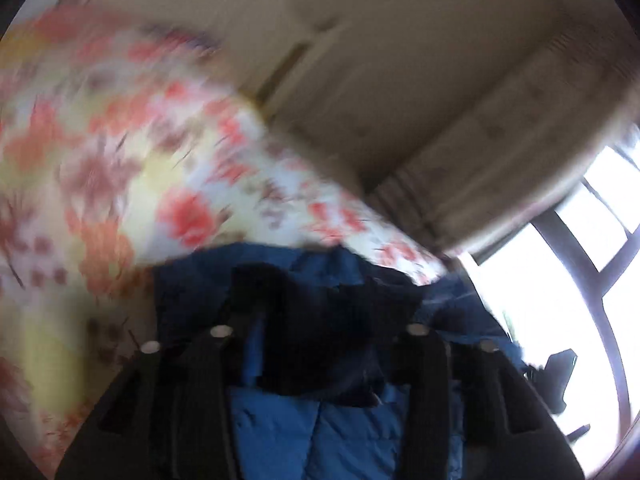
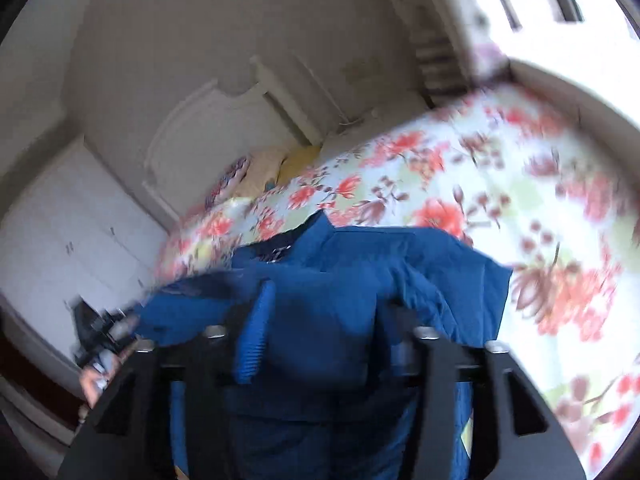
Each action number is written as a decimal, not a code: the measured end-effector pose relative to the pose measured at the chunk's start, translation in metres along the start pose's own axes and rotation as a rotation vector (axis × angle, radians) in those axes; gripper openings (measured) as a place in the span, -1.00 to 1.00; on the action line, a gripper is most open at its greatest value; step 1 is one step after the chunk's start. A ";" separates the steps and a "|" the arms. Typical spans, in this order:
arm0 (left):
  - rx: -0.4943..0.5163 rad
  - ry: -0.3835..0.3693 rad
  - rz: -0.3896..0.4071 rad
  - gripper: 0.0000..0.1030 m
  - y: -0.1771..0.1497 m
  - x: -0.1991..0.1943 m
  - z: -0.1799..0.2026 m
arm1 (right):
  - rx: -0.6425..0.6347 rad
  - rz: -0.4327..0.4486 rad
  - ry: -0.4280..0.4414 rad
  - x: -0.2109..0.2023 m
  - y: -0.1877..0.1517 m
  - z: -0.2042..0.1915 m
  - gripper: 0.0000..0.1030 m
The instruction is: Fold large clothes
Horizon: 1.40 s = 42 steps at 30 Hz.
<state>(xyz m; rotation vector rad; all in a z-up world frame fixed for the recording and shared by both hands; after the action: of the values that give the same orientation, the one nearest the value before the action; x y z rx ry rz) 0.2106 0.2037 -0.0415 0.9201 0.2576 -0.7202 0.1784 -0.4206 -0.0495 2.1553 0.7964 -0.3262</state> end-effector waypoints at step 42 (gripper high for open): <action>0.287 0.134 -0.083 -0.86 0.092 0.077 0.046 | -0.356 0.006 -0.418 0.074 0.062 -0.043 -0.79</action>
<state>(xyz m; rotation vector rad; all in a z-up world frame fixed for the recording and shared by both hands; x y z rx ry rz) 0.3246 0.1685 0.0066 1.2393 0.3172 -0.7860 0.2737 -0.3858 -0.0198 1.6789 0.5583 -0.5647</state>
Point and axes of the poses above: each gripper's, at about its wrist camera, not at the fingertips, and x roughly the way its jaws point, z to its right, y to its top, the point moved 1 cm from there along x, roughly the way its jaws point, and after that the axes turned 5 degrees about x, right-handed, at the moved point
